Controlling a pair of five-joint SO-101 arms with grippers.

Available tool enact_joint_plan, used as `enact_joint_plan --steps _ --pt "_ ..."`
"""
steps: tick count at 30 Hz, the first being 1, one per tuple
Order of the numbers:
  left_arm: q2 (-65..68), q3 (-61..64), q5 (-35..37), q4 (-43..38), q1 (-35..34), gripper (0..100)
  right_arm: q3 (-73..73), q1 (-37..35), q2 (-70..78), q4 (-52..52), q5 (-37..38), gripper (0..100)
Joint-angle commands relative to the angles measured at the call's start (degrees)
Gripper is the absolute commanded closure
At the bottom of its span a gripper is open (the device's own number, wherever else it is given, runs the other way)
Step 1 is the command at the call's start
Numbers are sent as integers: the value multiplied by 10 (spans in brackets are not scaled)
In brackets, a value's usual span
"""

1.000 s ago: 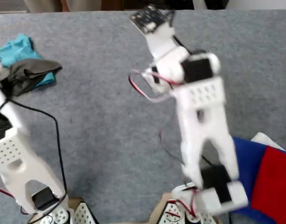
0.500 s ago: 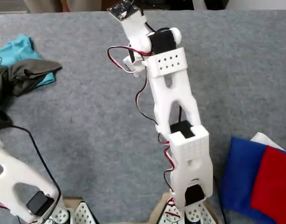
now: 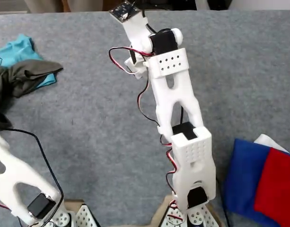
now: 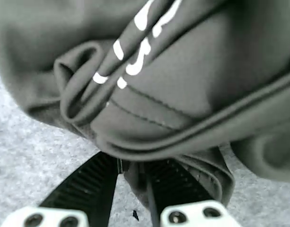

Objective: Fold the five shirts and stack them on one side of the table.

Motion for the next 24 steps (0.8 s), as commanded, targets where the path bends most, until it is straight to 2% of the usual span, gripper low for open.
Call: enact_joint_plan --steps 1,5,11,17,24 --pt "-36 -76 4 53 12 981 -1 -1 -1 8 -3 850" --pt "-141 -94 20 53 33 981 -6 16 -2 8 -3 850" --pt "-344 50 20 53 128 981 -1 91 -2 8 -5 850" --pt "-569 227 48 51 271 981 8 175 -19 9 -4 850" --pt "-766 350 64 49 505 981 93 246 -104 9 8 850"
